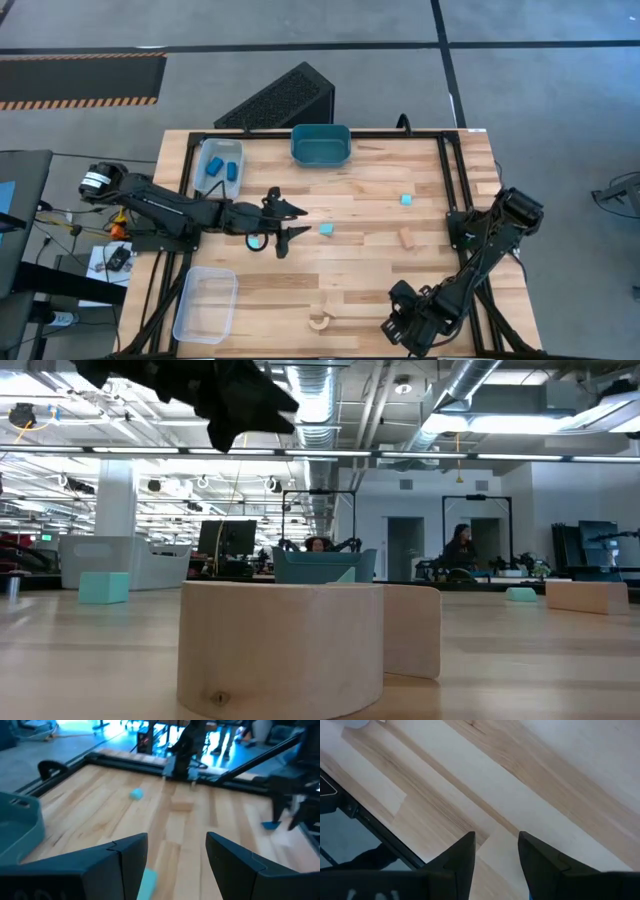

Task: Sort & place blocks by color
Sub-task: Put the blue block into the gray bin

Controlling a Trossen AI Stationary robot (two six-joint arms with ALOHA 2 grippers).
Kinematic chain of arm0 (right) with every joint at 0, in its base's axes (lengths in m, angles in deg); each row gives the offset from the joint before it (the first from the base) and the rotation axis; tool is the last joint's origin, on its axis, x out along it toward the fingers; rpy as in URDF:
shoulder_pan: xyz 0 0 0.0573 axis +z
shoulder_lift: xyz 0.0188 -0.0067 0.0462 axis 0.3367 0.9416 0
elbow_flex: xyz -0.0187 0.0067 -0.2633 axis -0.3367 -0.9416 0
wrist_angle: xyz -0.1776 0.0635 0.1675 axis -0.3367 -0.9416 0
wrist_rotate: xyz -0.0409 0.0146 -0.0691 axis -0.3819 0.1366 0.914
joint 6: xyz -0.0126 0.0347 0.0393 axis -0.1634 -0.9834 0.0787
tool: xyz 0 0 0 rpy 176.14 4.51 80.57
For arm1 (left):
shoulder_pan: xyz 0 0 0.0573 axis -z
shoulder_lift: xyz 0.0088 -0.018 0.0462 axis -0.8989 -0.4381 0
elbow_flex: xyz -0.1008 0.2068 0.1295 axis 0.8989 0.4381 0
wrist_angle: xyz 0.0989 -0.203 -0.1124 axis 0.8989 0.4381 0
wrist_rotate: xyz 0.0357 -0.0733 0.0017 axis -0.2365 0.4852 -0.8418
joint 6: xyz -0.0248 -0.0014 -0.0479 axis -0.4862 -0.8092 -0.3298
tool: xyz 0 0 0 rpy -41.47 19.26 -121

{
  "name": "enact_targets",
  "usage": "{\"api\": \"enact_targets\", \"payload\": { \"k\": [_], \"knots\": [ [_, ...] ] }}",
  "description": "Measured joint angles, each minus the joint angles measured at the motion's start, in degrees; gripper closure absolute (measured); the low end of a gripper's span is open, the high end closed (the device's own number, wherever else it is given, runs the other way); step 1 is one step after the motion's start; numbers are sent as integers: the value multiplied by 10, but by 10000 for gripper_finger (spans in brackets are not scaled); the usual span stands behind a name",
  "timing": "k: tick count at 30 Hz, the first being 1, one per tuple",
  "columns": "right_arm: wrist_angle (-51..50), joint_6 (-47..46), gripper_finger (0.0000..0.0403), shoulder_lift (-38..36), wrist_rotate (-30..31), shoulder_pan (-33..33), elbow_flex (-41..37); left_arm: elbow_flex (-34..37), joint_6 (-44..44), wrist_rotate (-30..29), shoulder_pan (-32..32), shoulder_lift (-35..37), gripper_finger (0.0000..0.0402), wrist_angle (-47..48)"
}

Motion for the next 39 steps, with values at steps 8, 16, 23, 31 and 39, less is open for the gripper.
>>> {"api": "enact_targets", "payload": {
  "k": [8, 16, 23, 31, 39],
  "knots": [
    [2, -7, 218, 0, -5, 8, 0, 0, 49, -7, -14, 45, 212, 42],
    [-15, -77, 179, 0, -54, 8, 0, 0, 34, 15, -12, 43, 212, 134],
    [-28, -130, 180, 0, -66, 2, 0, 26, 32, 40, -6, 43, 212, 129],
    [-22, -171, 180, 0, -103, -15, 0, 30, 32, 68, -6, 43, 212, 120],
    [36, -151, 181, 0, -119, -43, 0, 30, 42, 69, 5, 43, 212, 120]
  ]
}}
